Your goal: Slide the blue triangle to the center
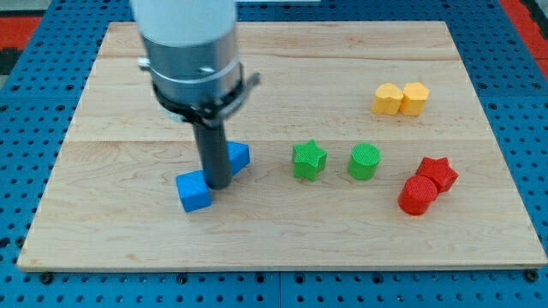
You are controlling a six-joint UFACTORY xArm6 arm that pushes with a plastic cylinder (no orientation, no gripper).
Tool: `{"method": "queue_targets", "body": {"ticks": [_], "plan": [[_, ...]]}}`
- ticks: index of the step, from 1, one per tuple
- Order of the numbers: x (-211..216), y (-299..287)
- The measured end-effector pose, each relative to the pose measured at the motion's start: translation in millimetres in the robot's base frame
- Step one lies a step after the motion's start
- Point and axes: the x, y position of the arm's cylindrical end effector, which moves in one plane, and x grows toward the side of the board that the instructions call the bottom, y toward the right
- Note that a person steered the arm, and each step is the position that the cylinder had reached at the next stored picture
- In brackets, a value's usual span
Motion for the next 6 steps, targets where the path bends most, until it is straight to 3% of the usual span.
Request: {"method": "queue_targets", "body": {"ticks": [1, 3, 5, 6], "plan": [[-27, 0], [15, 63], [-71, 48], [-90, 58]]}}
